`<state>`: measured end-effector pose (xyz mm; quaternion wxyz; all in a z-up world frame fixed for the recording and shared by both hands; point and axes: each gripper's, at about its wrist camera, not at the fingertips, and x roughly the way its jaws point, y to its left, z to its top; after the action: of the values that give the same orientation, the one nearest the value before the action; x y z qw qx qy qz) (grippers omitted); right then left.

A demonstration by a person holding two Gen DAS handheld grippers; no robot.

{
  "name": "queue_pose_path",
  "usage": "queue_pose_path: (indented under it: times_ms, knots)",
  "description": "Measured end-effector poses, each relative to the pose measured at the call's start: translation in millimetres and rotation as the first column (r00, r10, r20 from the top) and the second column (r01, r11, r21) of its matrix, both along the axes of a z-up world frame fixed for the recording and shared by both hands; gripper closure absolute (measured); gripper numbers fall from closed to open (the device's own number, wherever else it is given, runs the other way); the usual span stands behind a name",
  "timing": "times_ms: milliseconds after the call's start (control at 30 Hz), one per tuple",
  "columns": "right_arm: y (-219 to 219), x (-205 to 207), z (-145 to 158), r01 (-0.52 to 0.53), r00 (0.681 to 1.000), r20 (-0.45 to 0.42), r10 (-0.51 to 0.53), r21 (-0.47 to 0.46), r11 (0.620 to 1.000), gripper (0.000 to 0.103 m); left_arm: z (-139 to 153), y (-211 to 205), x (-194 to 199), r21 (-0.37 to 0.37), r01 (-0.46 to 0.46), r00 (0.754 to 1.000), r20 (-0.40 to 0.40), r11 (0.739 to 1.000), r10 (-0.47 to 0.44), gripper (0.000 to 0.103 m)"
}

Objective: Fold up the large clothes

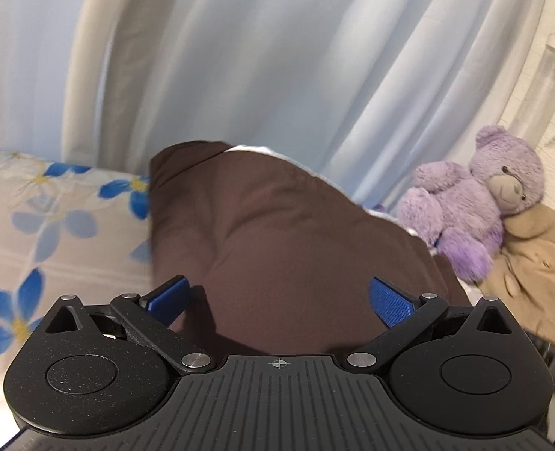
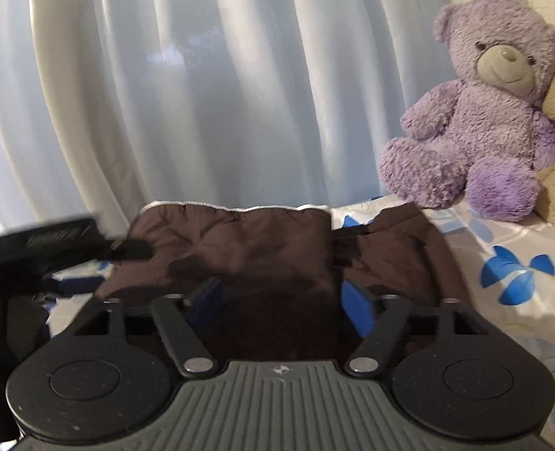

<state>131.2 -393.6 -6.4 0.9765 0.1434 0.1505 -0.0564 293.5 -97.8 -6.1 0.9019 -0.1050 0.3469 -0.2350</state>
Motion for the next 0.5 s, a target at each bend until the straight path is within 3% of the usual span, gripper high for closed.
queue_pose_path:
  times_ms: [133, 233, 300, 333, 400, 433, 500]
  knots:
    - [-13.8, -25.4, 3.1, -0.039, 0.998, -0.054, 0.043, 0.062, 0.997, 0.030, -13.9, 31.4, -26.9, -0.084, -0.038, 0.996, -0.079, 0.996, 0.032, 0.000]
    - [-13.3, -27.4, -3.2, -0.112, 0.990, -0.069, 0.122, 0.141, 0.984, 0.030, -27.2, 33.4, -31.6, -0.146, -0.032, 0.991, -0.137, 0.989, 0.012, 0.000]
    - [-12.9, -19.5, -13.0, -0.101, 0.988, -0.103, 0.117, 0.152, 0.983, 0.034, -32.2, 29.0, -30.5, -0.178, -0.016, 0.986, -0.163, 0.984, -0.014, 0.000]
    - [-13.2, -13.9, -18.5, -0.101, 0.984, -0.129, 0.122, 0.161, 0.982, 0.046, -32.0, 27.7, -30.6, -0.182, -0.011, 0.986, -0.164, 0.983, -0.019, 0.000]
    - [-12.1, -6.7, -26.6, -0.114, 0.978, -0.155, 0.140, 0.162, 0.980, 0.058, -31.3, 27.4, -30.5, -0.171, -0.004, 0.986, -0.164, 0.985, -0.024, 0.000]
    - [-10.8, -4.6, -28.1, -0.119, 0.975, -0.170, 0.142, 0.138, 0.983, 0.077, -31.8, 28.7, -30.7, -0.175, -0.002, 0.986, -0.165, 0.985, -0.028, 0.000]
    - [-12.4, -4.0, -27.7, -0.127, 0.972, -0.181, 0.150, 0.132, 0.983, 0.078, -32.4, 32.2, -28.6, -0.181, 0.001, 0.985, -0.172, 0.983, -0.033, 0.000]
